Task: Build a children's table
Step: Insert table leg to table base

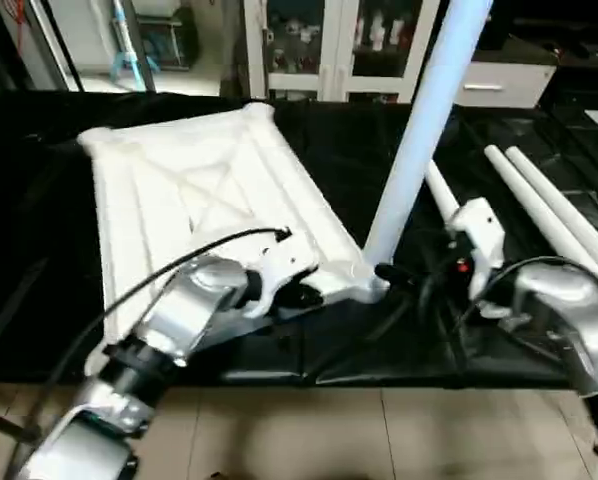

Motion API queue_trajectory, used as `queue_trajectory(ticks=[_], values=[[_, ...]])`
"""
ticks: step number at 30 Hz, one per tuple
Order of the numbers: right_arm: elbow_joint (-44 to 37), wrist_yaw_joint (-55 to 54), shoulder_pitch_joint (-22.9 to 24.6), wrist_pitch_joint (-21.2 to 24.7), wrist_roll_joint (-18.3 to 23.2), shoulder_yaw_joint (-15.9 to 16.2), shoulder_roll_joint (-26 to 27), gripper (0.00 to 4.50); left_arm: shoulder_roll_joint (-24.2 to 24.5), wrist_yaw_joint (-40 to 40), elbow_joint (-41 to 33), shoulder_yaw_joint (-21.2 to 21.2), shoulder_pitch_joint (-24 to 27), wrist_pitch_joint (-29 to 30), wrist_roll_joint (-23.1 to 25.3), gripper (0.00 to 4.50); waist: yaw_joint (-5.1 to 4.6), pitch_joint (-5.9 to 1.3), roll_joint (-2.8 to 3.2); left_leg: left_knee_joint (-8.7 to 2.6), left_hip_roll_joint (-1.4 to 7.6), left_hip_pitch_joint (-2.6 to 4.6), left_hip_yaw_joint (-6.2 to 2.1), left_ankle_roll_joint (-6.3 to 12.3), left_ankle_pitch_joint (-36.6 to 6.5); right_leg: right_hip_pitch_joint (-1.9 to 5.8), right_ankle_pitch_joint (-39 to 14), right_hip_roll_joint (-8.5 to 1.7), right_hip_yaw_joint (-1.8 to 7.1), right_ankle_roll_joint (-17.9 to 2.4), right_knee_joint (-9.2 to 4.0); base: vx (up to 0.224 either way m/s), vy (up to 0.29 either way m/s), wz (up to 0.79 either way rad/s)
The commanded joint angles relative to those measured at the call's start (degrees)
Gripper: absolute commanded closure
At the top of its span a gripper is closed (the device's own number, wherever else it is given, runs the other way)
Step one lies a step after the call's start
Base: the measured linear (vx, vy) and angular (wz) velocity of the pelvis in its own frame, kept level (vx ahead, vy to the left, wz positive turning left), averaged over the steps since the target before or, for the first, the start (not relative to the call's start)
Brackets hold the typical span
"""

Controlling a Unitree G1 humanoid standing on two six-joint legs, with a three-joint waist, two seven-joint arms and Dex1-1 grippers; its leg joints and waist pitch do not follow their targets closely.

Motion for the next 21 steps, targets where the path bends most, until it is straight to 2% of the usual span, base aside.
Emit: queue_trajectory(ticks=[1,3,5,7,8,10,15,17,21], values=[[-1.31,3.16,0.56,1.13,1.28,0.13,-1.15,0.02,-0.43,-4.54,-0.34,-4.36,0.97,-0.99,0.06,4.50,-0.28,-3.39,0.00,-3.70,3.18,0.60,-0.37,6.32,-3.70,3.13,-1.38,-3.86,3.05,-16.15,-3.44,0.000,0.000,0.00],[-1.05,6.77,0.70,1.86,1.42,1.49,-2.91,0.02,-0.73,-5.53,-0.46,-4.26,0.45,-1.38,-0.51,4.50,-0.18,-3.38,-0.03,-3.81,3.22,0.72,-0.36,5.73,-4.63,3.21,-2.21,-3.82,3.00,-16.34,-3.47,0.000,0.000,0.00],[-1.05,6.77,0.70,1.86,1.42,1.49,-2.91,0.02,-0.73,-5.53,-0.46,-4.26,0.45,-1.38,-0.51,4.50,-0.17,-3.40,-0.10,-3.87,3.25,0.59,-0.40,5.25,-4.83,3.34,-2.48,-3.94,3.06,-16.24,-3.45,0.000,0.000,0.00],[0.00,9.51,0.20,1.10,0.65,3.18,-3.84,0.02,-1.23,-5.30,0.62,-4.42,-0.37,-2.28,-0.05,4.50,-0.32,-3.50,-0.56,-3.77,3.12,0.35,-0.39,5.25,-4.28,3.53,-2.28,-3.98,3.07,-15.90,-3.42,0.000,0.000,0.00],[0.30,10.06,0.02,0.86,0.37,3.61,-4.01,0.02,-1.31,-5.27,0.91,-4.46,-0.52,-2.55,0.07,4.50,-0.27,-3.52,-0.48,-3.73,3.09,0.33,-0.44,5.37,-4.18,3.57,-2.42,-4.01,3.04,-15.89,-3.39,0.000,0.000,0.00],[2.38,12.35,-1.09,-1.35,-2.14,6.25,-4.71,0.02,-1.63,-5.16,2.14,-4.59,-1.10,-3.70,0.51,4.50,-0.36,-3.53,-0.44,-3.60,3.03,0.23,-0.41,5.61,-4.35,3.48,-3.46,-4.05,2.99,-15.65,-3.51,0.000,0.000,0.00],[6.29,12.03,-3.14,-5.28,-6.29,8.64,-3.53,0.02,-1.73,-5.82,2.95,-4.44,-1.23,-4.92,0.96,4.50,-0.71,-3.67,-0.74,-3.45,2.89,0.07,-0.45,5.76,-3.33,3.57,-3.38,-4.01,2.96,-15.53,-3.36,0.000,0.000,0.00],[7.05,11.80,-3.37,-6.78,-7.32,9.12,-3.23,0.02,-1.75,-5.77,3.20,-4.48,-1.32,-5.16,0.98,4.50,-0.74,-3.64,-0.75,-3.46,2.98,0.11,-0.44,6.07,-3.14,3.54,-3.24,-4.00,2.98,-15.52,-3.35,0.000,0.000,0.00],[7.56,11.61,-3.63,-6.86,-7.25,9.19,-2.77,0.02,-1.67,-5.64,3.48,-4.49,-1.34,-5.43,1.02,4.50,-0.75,-3.62,-0.87,-3.44,2.96,0.09,-0.43,6.50,-3.13,3.58,-3.45,-3.96,2.97,-15.45,-3.35,0.000,0.000,0.00]])
